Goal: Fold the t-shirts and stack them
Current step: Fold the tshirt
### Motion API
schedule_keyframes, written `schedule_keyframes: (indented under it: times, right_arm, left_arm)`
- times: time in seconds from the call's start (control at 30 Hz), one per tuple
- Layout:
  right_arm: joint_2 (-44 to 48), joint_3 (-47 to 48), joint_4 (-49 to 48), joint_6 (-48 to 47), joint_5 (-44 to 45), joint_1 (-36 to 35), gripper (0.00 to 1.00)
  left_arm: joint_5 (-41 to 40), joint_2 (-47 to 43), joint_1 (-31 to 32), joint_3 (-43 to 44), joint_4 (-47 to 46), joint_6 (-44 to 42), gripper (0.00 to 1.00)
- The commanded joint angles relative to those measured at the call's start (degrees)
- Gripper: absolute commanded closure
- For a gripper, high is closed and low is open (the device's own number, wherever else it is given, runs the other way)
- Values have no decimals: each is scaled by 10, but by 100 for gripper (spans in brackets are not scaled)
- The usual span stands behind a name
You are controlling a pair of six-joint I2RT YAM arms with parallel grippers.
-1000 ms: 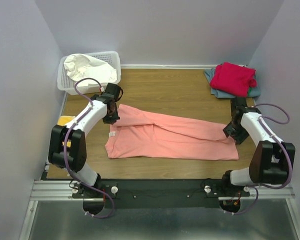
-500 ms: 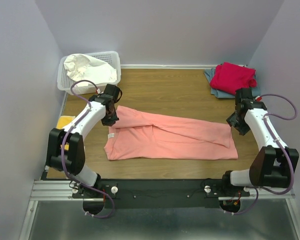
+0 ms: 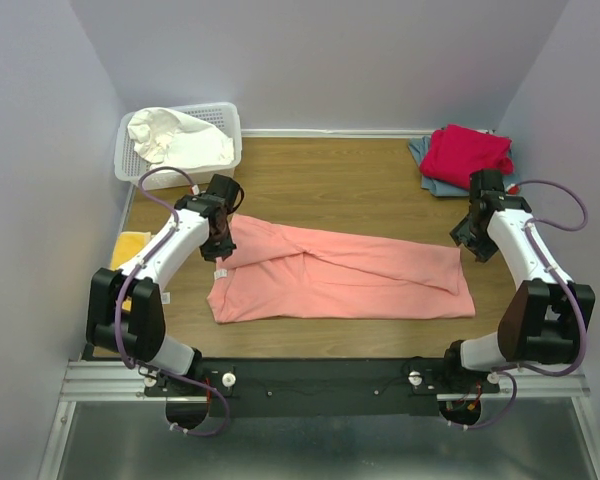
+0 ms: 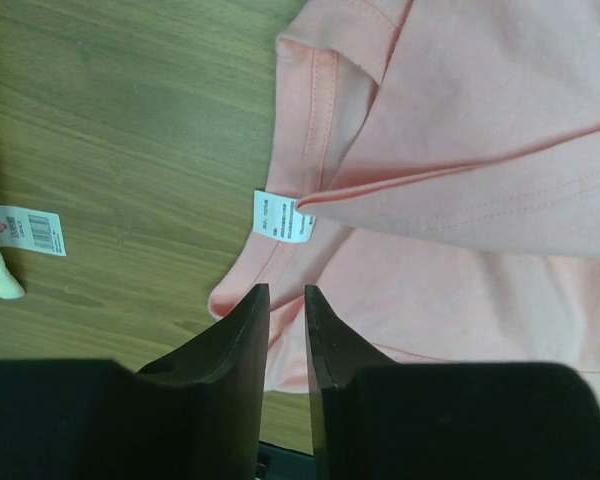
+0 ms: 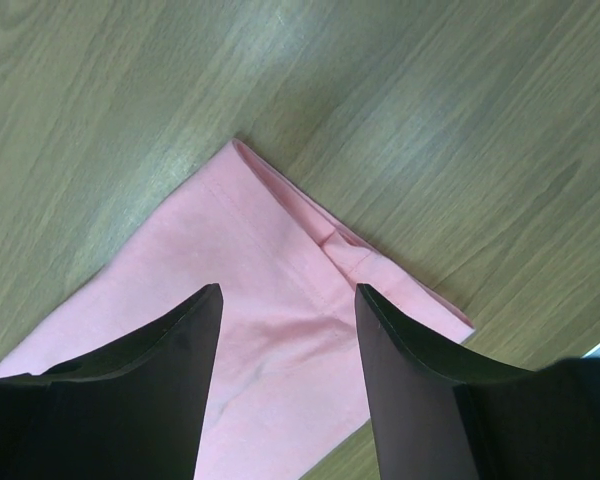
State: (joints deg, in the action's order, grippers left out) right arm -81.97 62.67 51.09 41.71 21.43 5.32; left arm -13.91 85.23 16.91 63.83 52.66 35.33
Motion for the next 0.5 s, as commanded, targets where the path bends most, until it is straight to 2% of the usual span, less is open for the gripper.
schedule_keyframes:
  times: [0.0, 0.13, 0.27, 0.47]
  right_arm:
    - [-9, 15, -20, -11, -6, 0, 36]
    - [-14, 11, -32, -21, -24, 0, 36]
    - [-20, 10, -41, -27, -38, -4, 36]
    - [-16, 9, -43, -30, -41, -6, 36]
  left_arm:
    - [-9, -31, 8, 0, 28, 4, 70]
    - [8, -29, 12, 23, -7, -4, 69]
    - [86, -13, 24, 46, -121, -53, 69]
    - [133, 81, 41, 102, -174, -100, 70]
